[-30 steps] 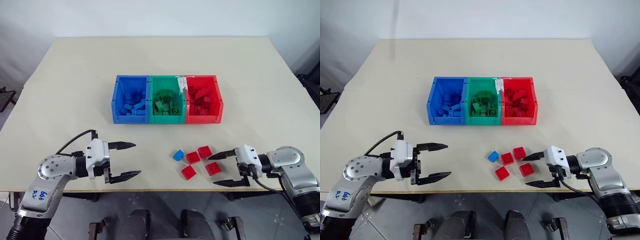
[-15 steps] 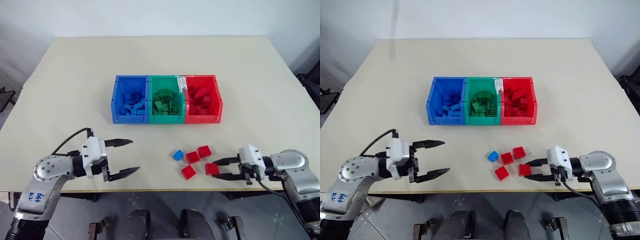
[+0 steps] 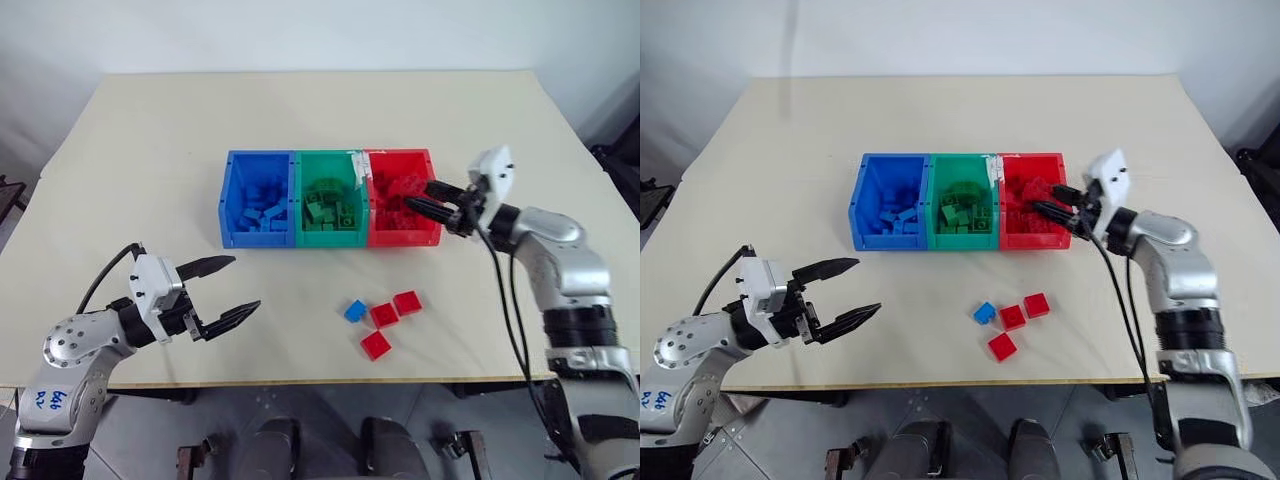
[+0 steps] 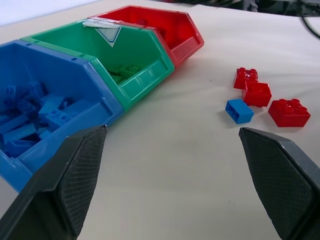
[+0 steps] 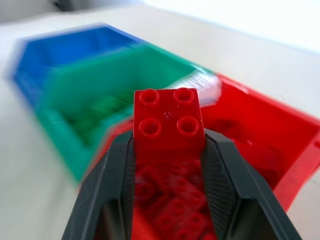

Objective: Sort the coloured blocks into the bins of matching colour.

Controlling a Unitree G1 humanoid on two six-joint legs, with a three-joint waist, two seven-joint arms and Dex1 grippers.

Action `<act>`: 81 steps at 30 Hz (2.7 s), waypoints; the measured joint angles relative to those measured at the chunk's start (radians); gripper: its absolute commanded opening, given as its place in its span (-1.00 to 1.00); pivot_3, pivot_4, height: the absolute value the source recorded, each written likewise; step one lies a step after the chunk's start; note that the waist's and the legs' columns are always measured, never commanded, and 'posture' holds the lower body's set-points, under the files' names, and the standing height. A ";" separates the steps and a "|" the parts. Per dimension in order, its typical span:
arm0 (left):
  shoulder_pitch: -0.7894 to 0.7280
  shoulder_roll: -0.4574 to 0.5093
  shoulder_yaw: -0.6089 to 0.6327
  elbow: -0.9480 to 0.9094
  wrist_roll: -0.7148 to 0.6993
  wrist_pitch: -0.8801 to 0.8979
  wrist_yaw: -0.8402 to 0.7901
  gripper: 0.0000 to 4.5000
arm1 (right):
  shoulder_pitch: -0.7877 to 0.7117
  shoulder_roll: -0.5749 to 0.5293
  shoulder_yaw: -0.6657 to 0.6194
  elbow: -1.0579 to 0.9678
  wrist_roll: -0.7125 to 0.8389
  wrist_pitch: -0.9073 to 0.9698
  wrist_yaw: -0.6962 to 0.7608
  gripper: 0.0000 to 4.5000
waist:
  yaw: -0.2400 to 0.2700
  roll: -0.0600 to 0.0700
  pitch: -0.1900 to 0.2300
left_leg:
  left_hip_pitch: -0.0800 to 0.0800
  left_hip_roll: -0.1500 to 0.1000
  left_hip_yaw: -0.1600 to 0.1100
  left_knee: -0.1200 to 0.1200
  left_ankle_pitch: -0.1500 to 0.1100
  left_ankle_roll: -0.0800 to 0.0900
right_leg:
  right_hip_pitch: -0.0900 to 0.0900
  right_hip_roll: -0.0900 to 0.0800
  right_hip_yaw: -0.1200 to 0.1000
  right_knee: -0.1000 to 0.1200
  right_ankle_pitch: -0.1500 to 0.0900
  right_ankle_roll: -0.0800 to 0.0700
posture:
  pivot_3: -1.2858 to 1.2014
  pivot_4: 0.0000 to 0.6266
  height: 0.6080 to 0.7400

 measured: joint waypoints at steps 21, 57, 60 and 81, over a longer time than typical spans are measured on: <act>-0.083 0.032 -0.104 0.091 0.062 -0.053 -0.114 1.00 | 0.509 -0.202 -0.226 -0.243 0.126 -0.182 0.359 0.98 | 0.013 0.000 0.000 | 0.001 0.000 0.002 0.000 -0.001 0.002 | 0.002 0.001 -0.001 -0.001 0.000 0.000 | 0.03 -0.52 1.00; -0.033 0.037 -0.134 0.122 0.125 -0.145 -0.143 1.00 | 0.186 -0.133 0.153 0.206 -0.148 -0.514 0.663 -0.37 | -0.008 0.000 0.000 | 0.004 0.002 0.007 0.001 -0.002 0.002 | 0.002 -0.001 -0.002 -0.001 0.000 0.001 | 0.03 -0.52 1.00; -0.033 0.037 -0.134 0.115 0.125 -0.144 -0.131 1.00 | 0.185 -0.133 0.152 0.214 -0.144 -0.520 0.664 -0.39 | -0.008 0.000 0.000 | 0.004 0.002 0.007 0.001 -0.002 0.002 | 0.002 -0.001 -0.002 0.000 0.000 0.001 | 0.03 -0.52 1.00; 0.038 0.015 0.014 0.074 0.058 -0.089 -0.022 1.00 | -0.090 -0.005 -0.012 0.192 -0.112 -0.196 0.131 -0.06 | -0.014 0.000 0.000 | 0.003 0.003 0.009 0.000 -0.002 0.001 | 0.000 -0.001 -0.001 0.000 0.001 0.000 | 0.03 -0.52 1.00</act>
